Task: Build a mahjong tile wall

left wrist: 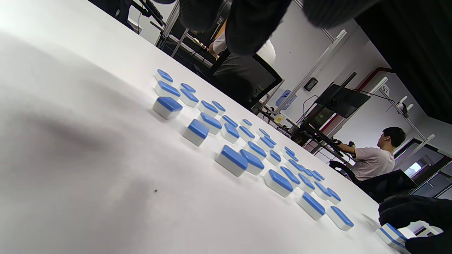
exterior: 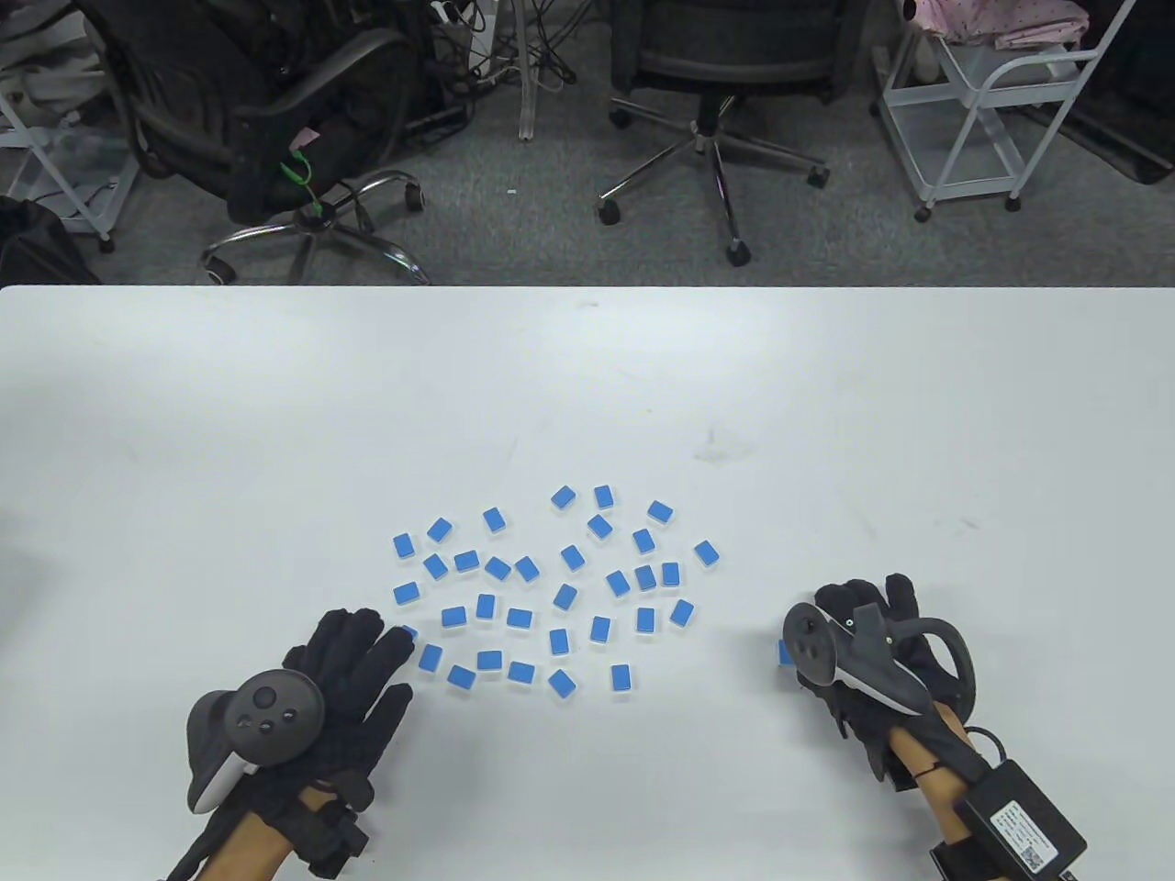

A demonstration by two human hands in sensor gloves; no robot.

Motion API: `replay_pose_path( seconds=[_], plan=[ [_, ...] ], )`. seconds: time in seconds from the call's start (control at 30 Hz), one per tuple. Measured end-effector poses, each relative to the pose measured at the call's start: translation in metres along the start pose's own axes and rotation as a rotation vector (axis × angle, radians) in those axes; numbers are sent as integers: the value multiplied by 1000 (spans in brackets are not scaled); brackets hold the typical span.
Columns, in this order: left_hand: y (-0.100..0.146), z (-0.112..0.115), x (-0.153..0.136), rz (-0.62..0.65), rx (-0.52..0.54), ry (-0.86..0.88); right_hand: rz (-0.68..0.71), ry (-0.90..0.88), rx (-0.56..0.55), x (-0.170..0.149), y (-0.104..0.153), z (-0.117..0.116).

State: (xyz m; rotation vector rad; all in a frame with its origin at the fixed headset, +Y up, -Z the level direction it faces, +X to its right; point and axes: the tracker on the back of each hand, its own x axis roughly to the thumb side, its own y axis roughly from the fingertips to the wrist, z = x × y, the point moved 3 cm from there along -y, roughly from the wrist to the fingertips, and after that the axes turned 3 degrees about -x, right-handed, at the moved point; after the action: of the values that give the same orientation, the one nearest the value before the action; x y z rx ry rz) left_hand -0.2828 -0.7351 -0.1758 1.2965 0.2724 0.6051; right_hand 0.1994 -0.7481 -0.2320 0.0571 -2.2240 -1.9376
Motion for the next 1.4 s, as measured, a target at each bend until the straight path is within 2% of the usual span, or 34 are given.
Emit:
replay_pose_path(
  seconds=[0.17,0.3,0.4,0.5,0.63,0.73,0.9,1.0,1.07,1.23,1.4],
  plan=[
    [0,0,0,0,0,-3,0,4,5,-1,0,1],
    [0,-1,0,1,3,-2,-2,-74,-1,-9,4,10],
    [0,-1,1,7,5,-3,-30,-144,-50,-17,5,20],
    [1,-1,2,10,5,-5,-50,-188,-98,-13,-6,33],
    [2,-1,1,8,9,-3,-16,-43,-38,25,-37,50],
    [2,-2,1,10,11,-5,-8,87,-3,60,-63,55],
    [2,-1,2,19,7,-8,-73,284,118,107,-107,35],
    [2,-1,3,24,2,-7,-105,370,87,118,-120,28],
    [2,-2,3,28,6,-7,-107,361,46,117,-122,31],
    [1,-3,3,32,11,-8,-79,286,118,99,-116,29],
    [-1,-3,4,38,10,-9,-91,169,78,42,-81,40]
  ],
)
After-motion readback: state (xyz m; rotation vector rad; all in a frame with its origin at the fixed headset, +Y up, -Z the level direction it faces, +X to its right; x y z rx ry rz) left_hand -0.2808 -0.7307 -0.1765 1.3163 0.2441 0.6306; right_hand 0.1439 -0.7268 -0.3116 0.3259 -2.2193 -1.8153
